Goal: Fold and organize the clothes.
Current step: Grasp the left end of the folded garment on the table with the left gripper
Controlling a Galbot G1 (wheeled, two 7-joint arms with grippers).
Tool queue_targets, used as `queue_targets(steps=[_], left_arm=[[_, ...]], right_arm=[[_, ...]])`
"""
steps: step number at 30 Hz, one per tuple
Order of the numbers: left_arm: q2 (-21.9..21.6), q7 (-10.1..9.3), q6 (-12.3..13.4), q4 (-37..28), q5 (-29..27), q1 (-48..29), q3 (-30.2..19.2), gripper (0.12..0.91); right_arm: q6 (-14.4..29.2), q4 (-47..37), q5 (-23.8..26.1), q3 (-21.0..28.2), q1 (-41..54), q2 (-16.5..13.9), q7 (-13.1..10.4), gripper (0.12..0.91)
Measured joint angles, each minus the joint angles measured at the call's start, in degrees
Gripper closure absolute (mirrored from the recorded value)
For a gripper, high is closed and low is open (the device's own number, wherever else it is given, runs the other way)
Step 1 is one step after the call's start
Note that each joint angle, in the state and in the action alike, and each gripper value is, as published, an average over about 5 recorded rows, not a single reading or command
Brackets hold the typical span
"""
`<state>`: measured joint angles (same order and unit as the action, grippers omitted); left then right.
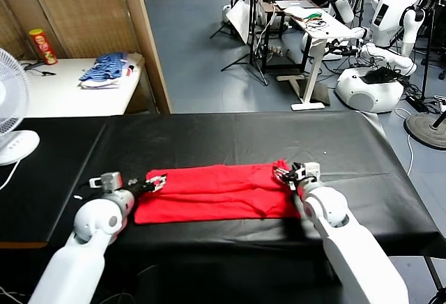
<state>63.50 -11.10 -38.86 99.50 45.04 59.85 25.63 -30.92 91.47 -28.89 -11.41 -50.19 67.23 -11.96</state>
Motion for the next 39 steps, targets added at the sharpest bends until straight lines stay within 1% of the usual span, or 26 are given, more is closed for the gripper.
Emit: queue_targets(steps=[2, 4, 5, 6, 8, 10, 12, 13, 14, 17, 18, 19, 20, 21, 22, 24, 25, 27, 28, 32, 39], left_arm=[[0.4, 0.41, 1.2, -0.8, -1.7, -0.2, -0.1, 0.689], [0.7, 1.15, 2.9, -1.6, -4.4, -0.2, -0.3, 0.788], [0.9, 1.55, 3.8, -2.0, -6.0, -0.2, -0.4, 0.836], [1.1, 1.95, 4.6, -2.3, -7.6, -0.2, -0.6, 0.866], [1.3, 2.58, 5.7, -2.8, -10.5, -0.3, -0.8, 0.892], [1.6, 3.19, 6.6, -3.3, -12.6, -0.6, -0.9, 0.891], [1.8, 3.83, 7.4, -3.6, -13.9, -1.0, -1.1, 0.873], [1.9, 4.19, 7.7, -3.6, -14.2, -1.2, -1.1, 0.846], [2.0, 4.54, 7.9, -3.6, -14.4, -1.4, -1.2, 0.818], [1.7, 5.39, 8.4, -3.3, -14.6, -1.7, -1.2, 0.673], [1.5, 5.55, 8.4, -3.2, -14.5, -1.8, -1.2, 0.623], [1.3, 5.65, 8.4, -3.0, -14.3, -1.9, -1.2, 0.556], [1.1, 5.7, 8.4, -2.8, -14.1, -1.9, -1.1, 0.505], [0.9, 5.72, 8.3, -2.6, -13.9, -1.9, -1.1, 0.455], [0.6, 5.72, 8.3, -2.3, -13.6, -1.7, -1.0, 0.391], [0.1, 5.72, 8.1, -1.7, -12.9, -1.3, -0.6, 0.309], [-0.3, 5.72, 8.0, -1.3, -12.4, -1.0, -0.4, 0.272], [-0.9, 5.69, 7.8, -0.5, -11.1, -0.4, 0.1, 0.245], [-1.1, 5.64, 7.6, 0.0, -10.2, 0.0, 0.5, 0.237], [-1.3, 5.49, 7.2, 2.2, -7.2, 2.3, 2.3, 0.233], [0.7, 5.62, 7.7, 5.5, -7.1, 7.8, 5.3, 0.232]], right_arm=[[1.4, -0.2, 1.2, 0.1, -0.4, 0.6, -0.9, 0.753], [2.7, -0.2, 2.3, 0.2, -0.8, 1.3, -1.8, 0.842], [3.3, -0.2, 2.7, 0.3, -1.1, 1.6, -2.2, 0.865], [3.8, -0.2, 3.1, 0.3, -1.4, 1.9, -2.5, 0.889], [4.5, -0.1, 3.7, 0.2, -1.9, 2.3, -2.7, 0.893], [4.8, 0.3, 4.2, -0.1, -2.5, 2.6, -2.4, 0.892], [4.9, 0.8, 4.4, -0.5, -3.1, 2.5, -1.6, 0.884], [4.8, 1.2, 4.4, -0.7, -3.5, 2.3, -1.1, 0.874], [4.7, 1.6, 4.4, -0.9, -3.8, 2.1, -0.6, 0.847], [4.1, 3.0, 4.3, -1.5, -4.9, 1.2, 0.7, 0.71], [3.9, 3.6, 4.2, -1.7, -5.3, 0.9, 0.9, 0.643], [3.7, 4.2, 4.1, -1.9, -5.7, 0.6, 1.0, 0.593], [3.6, 4.9, 4.0, -2.2, -6.0, 0.2, 1.2, 0.542], [3.5, 5.6, 3.8, -2.4, -6.4, -0.1, 1.3, 0.476], [3.3, 6.3, 3.7, -2.7, -6.8, -0.5, 1.3, 0.425], [3.2, 7.7, 3.2, -3.2, -7.7, -1.3, 1.4, 0.324], [3.0, 8.5, 3.1, -3.4, -8.1, -1.6, 1.4, 0.288], [2.8, 10.0, 2.7, -4.0, -9.0, -2.1, 1.5, 0.244], [2.7, 10.7, 2.6, -4.2, -9.4, -2.3, 1.5, 0.235], [2.6, 13.3, 2.1, -4.9, -11.0, -2.8, 1.7, 0.228], [1.9, 18.1, 0.4, -5.9, -13.3, -3.1, 2.3, 0.227]])
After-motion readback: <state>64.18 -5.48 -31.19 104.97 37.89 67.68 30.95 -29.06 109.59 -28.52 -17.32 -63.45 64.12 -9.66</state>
